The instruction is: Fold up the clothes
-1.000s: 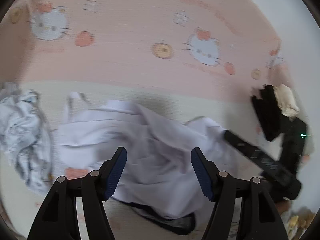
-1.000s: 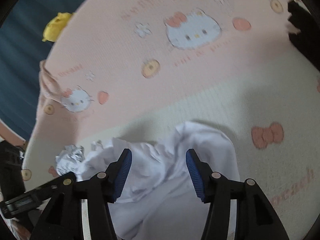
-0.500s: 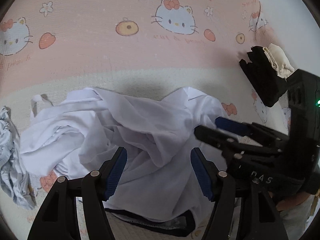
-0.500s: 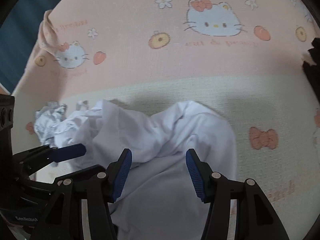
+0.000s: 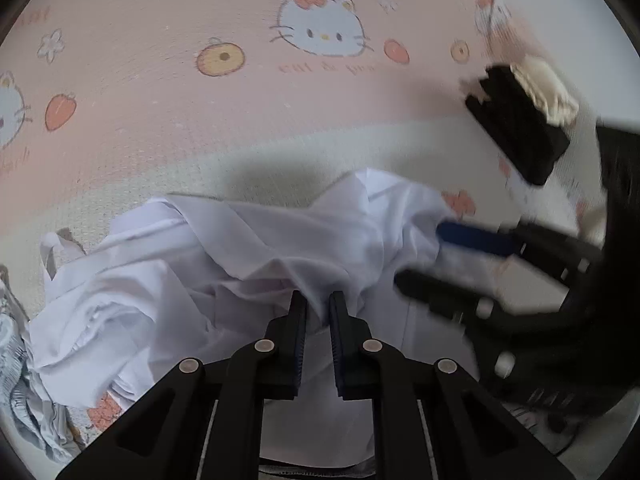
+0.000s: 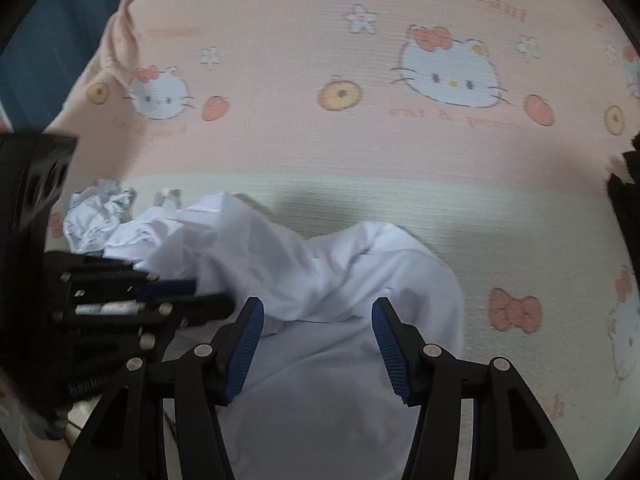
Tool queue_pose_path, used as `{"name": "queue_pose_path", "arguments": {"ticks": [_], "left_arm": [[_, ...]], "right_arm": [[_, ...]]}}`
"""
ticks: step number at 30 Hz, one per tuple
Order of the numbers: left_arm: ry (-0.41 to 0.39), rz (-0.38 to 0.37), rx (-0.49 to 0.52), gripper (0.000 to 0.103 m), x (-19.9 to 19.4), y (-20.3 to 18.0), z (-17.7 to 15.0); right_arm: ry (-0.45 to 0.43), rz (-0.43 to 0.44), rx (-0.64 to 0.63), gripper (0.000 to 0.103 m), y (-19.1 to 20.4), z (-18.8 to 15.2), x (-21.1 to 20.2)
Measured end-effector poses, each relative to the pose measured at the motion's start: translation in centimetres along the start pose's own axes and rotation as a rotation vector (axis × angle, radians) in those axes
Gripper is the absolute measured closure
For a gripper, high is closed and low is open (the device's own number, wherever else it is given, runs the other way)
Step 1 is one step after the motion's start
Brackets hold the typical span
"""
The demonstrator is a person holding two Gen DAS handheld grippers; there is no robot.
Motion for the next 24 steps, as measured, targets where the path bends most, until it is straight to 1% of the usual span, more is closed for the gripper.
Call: {"name": "queue_pose_path", "arguments": {"ticks": [1,3,8,12,14,16,17,19,21,22,23,24], "left_arm": [[-0.007,-0.006,-0.022,0.093,-0.2,0.4,0.3],[-0.015,-0.032,-0.062,0.093,-0.4,1.1,0.8],[-0.014,-0.072,-0.107,0.093,-0.3,1.8,1.3],[-0.015,-0.091,-0.116,0.093,0.1,1.5,1.3],[-0.008,-0.089,-0.108,0.093,0.2,1.5,1.4],[-0.015,-0.091,-0.104,0.093,0.0,1.5,1.4],[-0.019,-0.092,-0.104,0.093,-0.1,1.4,1.4],[-0.026,-0.086,-0.114,0.093,-0.3,1.6,1.4],[-0.036,-0.078,-0.128,0.093,-0.5,1.8,1.4],[-0.04,-0.082,-0.145,0.093,-0.7,2.0,1.4],[-0.037,-0.092,-0.166,0.093,-0.7,2.2,1.3],[-0.025,-0.102,-0.188,0.093,-0.7,2.5,1.2]], "right_arm": [[0.0,0.011,-0.008,0.047,0.3,0.0,0.1],[0.001,0.004,-0.034,0.047,0.8,-0.1,0.3],[0.021,0.018,-0.1,0.047,2.4,-0.6,1.3],[0.041,0.036,-0.152,0.048,3.6,-1.0,2.1],[0.05,0.045,-0.178,0.047,4.3,-1.3,2.6],[0.063,0.044,-0.205,0.048,4.7,-1.4,3.3],[0.085,0.043,-0.216,0.048,4.9,-1.7,3.9],[0.106,0.025,-0.226,0.048,5.0,-2.0,4.7],[0.101,0.019,-0.23,0.057,5.1,-2.0,4.8],[0.094,0.021,-0.228,0.068,5.2,-1.9,4.8],[0.085,0.022,-0.219,0.077,5.2,-1.7,4.7],[0.077,0.023,-0.21,0.081,5.1,-1.5,4.7]]}}
Point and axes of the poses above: each gripper's, at about its wrist camera, not at the fingertips, and x roughly the way its jaws point, y to its left, z to its top, the point moved 8 cm from there along x, roughly the way its jaws point, and after that the axes turned 5 degrees about x, right-handed, at the moved point
